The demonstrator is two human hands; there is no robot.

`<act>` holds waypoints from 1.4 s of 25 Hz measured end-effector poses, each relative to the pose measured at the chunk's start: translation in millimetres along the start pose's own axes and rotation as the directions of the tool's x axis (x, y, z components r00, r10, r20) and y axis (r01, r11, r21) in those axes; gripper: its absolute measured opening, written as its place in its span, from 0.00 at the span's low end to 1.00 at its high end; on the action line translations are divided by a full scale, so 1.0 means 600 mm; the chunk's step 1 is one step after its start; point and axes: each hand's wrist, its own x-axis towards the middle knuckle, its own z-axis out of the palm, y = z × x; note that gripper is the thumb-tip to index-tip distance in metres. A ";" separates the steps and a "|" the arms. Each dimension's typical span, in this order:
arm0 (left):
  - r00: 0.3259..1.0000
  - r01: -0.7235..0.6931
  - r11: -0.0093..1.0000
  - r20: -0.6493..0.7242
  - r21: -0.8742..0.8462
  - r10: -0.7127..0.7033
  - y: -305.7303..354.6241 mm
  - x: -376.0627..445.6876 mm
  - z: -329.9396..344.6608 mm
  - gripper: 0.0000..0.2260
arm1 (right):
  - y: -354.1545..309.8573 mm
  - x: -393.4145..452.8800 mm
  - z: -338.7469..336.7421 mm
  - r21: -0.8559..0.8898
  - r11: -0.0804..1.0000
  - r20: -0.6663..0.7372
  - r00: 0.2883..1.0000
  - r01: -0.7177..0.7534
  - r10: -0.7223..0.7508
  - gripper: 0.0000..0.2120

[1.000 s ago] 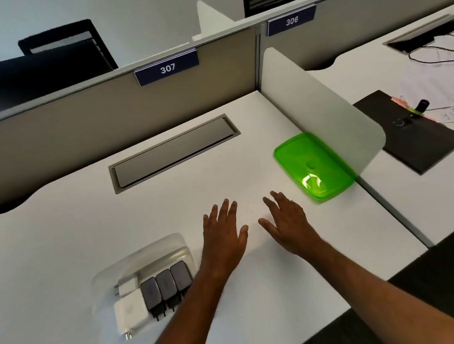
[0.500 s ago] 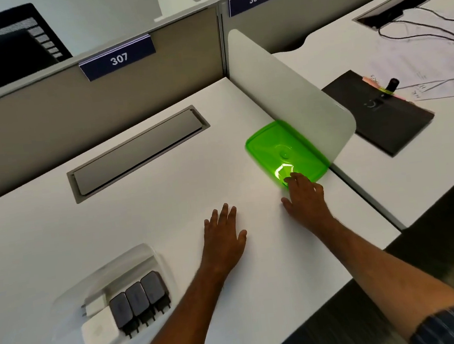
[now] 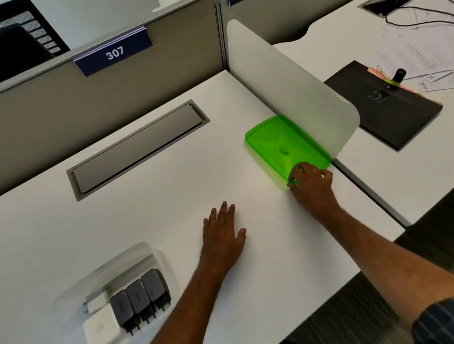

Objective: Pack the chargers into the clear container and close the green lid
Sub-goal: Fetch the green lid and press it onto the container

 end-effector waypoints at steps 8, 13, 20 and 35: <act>0.991 -0.056 0.979 -0.129 -0.196 0.031 -0.003 -0.025 -0.037 0.29 | -0.083 -0.009 -0.085 0.527 0.849 -0.158 0.985 0.026 0.067 0.05; 0.978 -0.026 0.944 -0.202 -0.329 -0.043 -0.025 -0.055 -0.068 0.29 | -0.152 -0.029 -0.140 0.682 0.726 -0.166 0.985 0.084 0.042 0.04; 0.902 -0.020 0.834 -0.369 -0.552 -0.223 -0.070 -0.105 -0.151 0.29 | -0.249 -0.057 -0.198 0.895 0.427 -0.139 0.990 0.127 -0.003 0.03; 0.704 -0.109 0.615 -0.497 -0.781 -0.507 -0.222 -0.240 -0.250 0.09 | -0.433 -0.074 -0.236 0.999 0.015 0.041 0.982 -0.039 -0.185 0.09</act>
